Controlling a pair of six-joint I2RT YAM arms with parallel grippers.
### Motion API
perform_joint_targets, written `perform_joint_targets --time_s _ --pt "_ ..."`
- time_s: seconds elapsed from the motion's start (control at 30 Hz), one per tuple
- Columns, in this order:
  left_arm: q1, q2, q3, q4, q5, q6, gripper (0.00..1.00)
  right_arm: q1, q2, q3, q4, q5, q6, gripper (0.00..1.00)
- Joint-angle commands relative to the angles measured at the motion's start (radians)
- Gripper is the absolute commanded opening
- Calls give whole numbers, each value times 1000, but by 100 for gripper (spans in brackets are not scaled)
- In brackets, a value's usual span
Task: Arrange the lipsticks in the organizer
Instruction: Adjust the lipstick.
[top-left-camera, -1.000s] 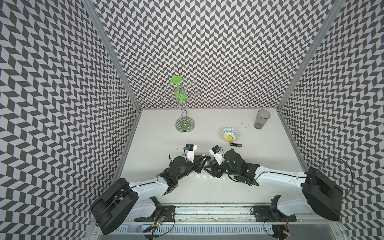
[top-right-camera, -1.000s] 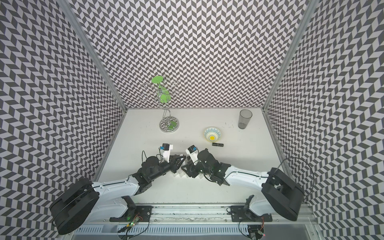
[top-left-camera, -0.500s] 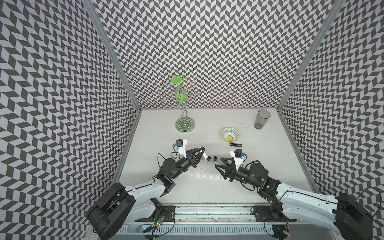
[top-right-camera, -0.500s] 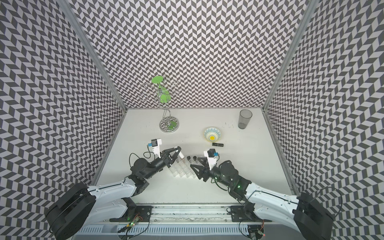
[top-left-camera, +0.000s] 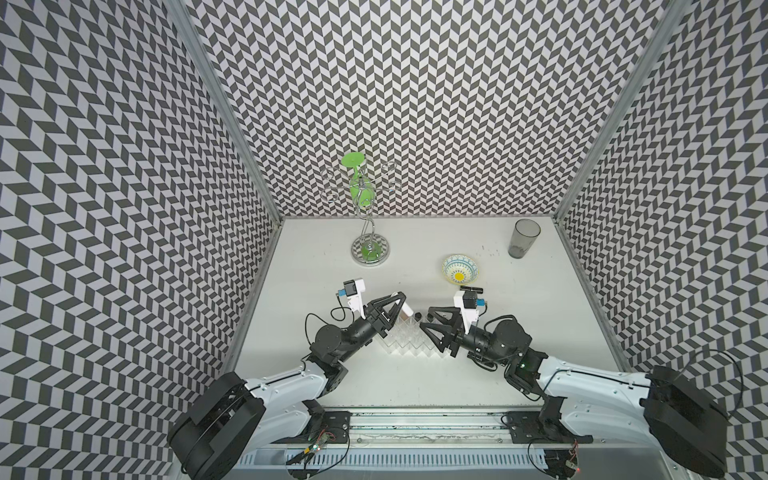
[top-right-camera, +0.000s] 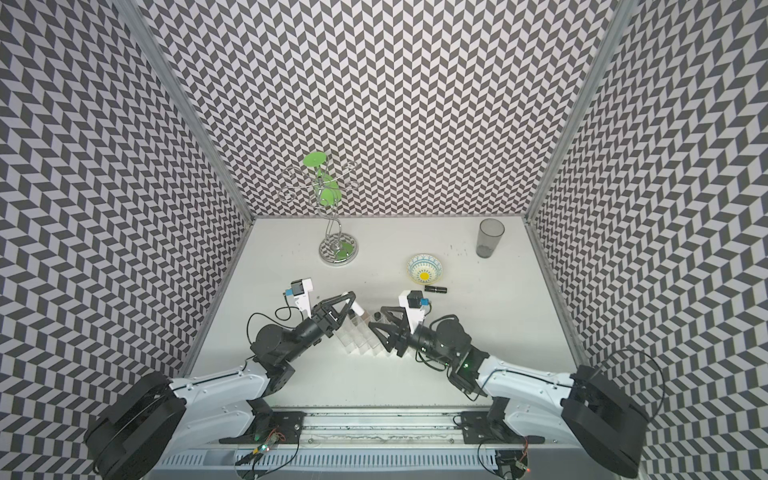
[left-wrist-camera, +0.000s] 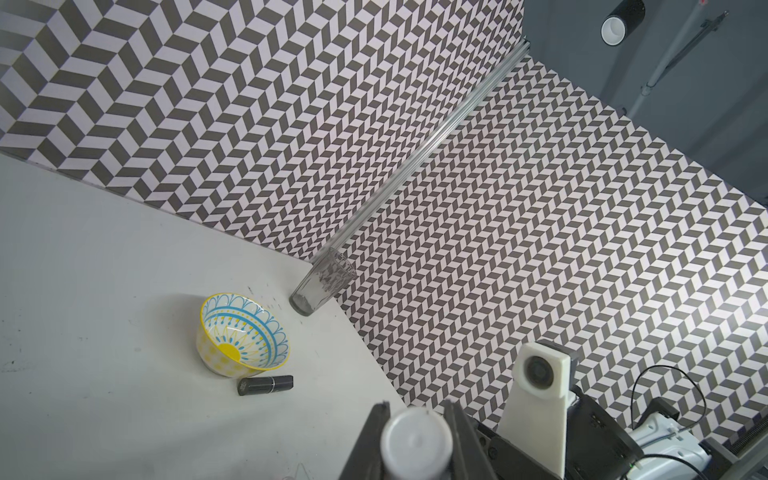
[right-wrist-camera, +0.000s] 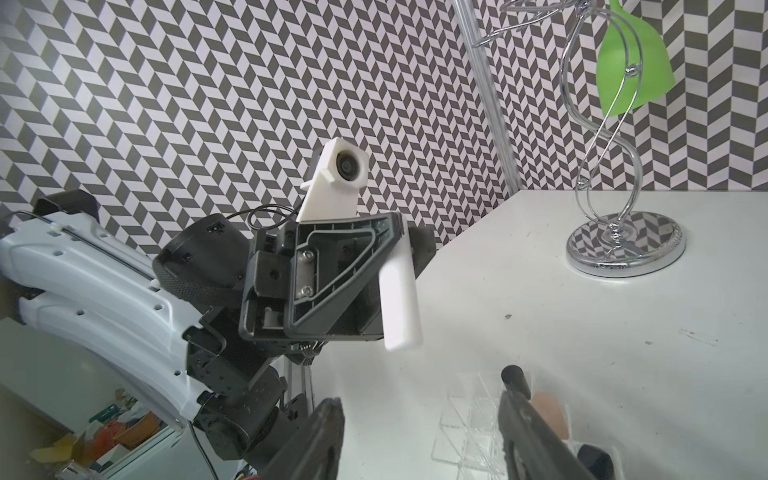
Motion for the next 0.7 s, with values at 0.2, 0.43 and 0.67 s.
perform_joint_targets --time_s 0.2,0.43,0.67 --pt "-7 -8 -16 30 1 15 0 6 120 87 111 -90 21 57" --pt "-7 -1 -15 24 -2 21 0 5 138 77 149 -82 35 52" --pt "-6 28 -15 55 13 12 0 5 185 95 165 -105 53 45"
